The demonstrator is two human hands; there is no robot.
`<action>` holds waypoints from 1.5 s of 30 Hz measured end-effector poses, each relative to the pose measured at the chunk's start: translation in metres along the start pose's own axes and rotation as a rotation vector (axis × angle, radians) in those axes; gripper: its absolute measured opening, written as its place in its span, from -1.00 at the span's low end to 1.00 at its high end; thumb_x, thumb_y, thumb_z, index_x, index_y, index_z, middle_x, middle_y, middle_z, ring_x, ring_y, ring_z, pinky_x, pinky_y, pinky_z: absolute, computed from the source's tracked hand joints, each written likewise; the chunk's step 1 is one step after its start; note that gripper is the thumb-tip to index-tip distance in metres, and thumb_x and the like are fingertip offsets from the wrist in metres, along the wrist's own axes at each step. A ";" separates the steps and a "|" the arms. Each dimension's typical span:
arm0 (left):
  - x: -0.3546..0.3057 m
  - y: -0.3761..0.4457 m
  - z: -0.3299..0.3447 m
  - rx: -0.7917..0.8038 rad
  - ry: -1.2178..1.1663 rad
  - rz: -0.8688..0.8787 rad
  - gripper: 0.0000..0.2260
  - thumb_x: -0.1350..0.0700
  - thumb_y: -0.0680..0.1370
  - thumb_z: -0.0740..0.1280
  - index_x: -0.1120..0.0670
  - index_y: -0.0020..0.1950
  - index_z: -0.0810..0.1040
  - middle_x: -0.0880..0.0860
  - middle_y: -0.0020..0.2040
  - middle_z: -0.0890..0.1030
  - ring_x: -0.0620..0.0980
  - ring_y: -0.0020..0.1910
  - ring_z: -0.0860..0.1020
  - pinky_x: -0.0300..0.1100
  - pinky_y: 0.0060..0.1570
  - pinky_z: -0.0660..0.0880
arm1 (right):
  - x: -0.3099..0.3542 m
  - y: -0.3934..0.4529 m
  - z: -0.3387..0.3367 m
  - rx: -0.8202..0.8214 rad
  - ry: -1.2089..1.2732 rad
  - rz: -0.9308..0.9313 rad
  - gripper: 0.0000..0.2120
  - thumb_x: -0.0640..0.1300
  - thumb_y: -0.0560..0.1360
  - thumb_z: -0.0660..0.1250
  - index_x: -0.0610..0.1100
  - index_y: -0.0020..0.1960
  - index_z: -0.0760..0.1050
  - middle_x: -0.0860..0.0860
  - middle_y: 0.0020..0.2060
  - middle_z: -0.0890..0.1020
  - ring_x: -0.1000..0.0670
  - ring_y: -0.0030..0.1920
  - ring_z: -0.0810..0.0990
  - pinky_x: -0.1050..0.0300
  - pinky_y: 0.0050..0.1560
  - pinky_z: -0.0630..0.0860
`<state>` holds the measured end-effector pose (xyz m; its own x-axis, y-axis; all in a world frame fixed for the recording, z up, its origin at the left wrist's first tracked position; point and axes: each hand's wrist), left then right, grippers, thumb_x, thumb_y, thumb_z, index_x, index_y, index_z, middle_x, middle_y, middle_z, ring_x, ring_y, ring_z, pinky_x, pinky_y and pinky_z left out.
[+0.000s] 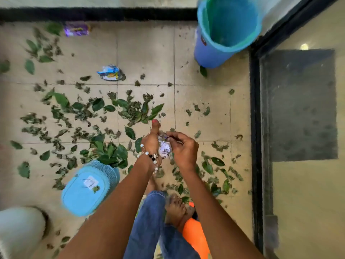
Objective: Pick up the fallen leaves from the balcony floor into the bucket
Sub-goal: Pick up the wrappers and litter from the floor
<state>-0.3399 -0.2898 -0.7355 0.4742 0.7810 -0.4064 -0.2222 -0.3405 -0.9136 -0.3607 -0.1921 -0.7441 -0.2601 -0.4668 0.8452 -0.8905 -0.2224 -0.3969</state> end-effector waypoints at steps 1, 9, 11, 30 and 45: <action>-0.011 -0.004 -0.005 -0.026 -0.032 -0.008 -0.42 -0.44 0.17 0.46 0.10 -0.35 0.54 0.10 -0.37 0.55 0.08 -0.39 0.51 -0.06 -0.23 0.48 | 0.014 -0.003 0.005 0.026 -0.026 -0.019 -0.79 -0.37 0.47 0.37 -0.18 0.02 0.68 0.01 -0.08 0.72 0.11 -0.08 0.66 0.26 0.01 0.57; -0.131 -0.007 -0.081 -0.074 -0.224 0.012 -0.77 0.10 0.50 0.45 0.20 -0.20 0.48 0.18 -0.33 0.54 0.07 -0.45 0.54 -0.13 -0.38 0.50 | 0.129 0.019 0.087 0.339 -0.125 -0.187 -0.74 -0.40 0.43 0.34 -0.13 -0.04 0.70 0.06 -0.11 0.72 0.18 -0.05 0.65 0.31 0.03 0.54; -0.148 -0.001 -0.098 -0.095 -0.228 0.040 -0.82 0.16 0.50 0.45 0.18 -0.18 0.49 0.25 -0.20 0.60 0.10 -0.36 0.57 -0.12 -0.35 0.51 | 0.147 0.033 0.107 0.393 -0.128 -0.166 -0.80 -0.38 0.38 0.44 -0.10 -0.14 0.70 0.08 -0.19 0.71 0.16 -0.09 0.63 0.28 0.02 0.52; -0.254 0.202 -0.200 -0.313 -0.228 0.131 -0.79 0.39 0.63 0.14 0.17 -0.08 0.47 -0.03 -0.52 0.59 0.01 -0.51 0.59 -0.24 -0.58 0.50 | 0.110 0.274 0.307 0.714 -0.996 -0.230 -0.65 -0.24 0.43 0.43 -0.12 0.20 0.51 -0.17 0.39 0.30 -0.17 0.39 0.28 0.16 0.26 0.25; -0.276 0.312 -0.172 -0.372 -0.193 0.022 -0.82 0.15 0.48 0.47 0.00 -0.33 0.65 0.06 -0.53 0.51 -0.04 -0.70 0.38 -0.22 -0.59 0.39 | 0.072 0.333 0.384 0.696 -0.663 -0.176 -0.95 -0.30 0.41 0.45 -0.23 -0.13 0.64 -0.11 -0.13 0.65 -0.17 -0.08 0.62 -0.04 -0.04 0.54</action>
<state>-0.3938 -0.7013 -0.9104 0.2967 0.8433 -0.4482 0.1089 -0.4961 -0.8614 -0.5328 -0.6291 -0.9529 0.3077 -0.7180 0.6243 -0.4220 -0.6911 -0.5868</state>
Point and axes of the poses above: each hand's wrist, its own y-axis towards the middle knuckle, its own z-axis out of the palm, x = y × z
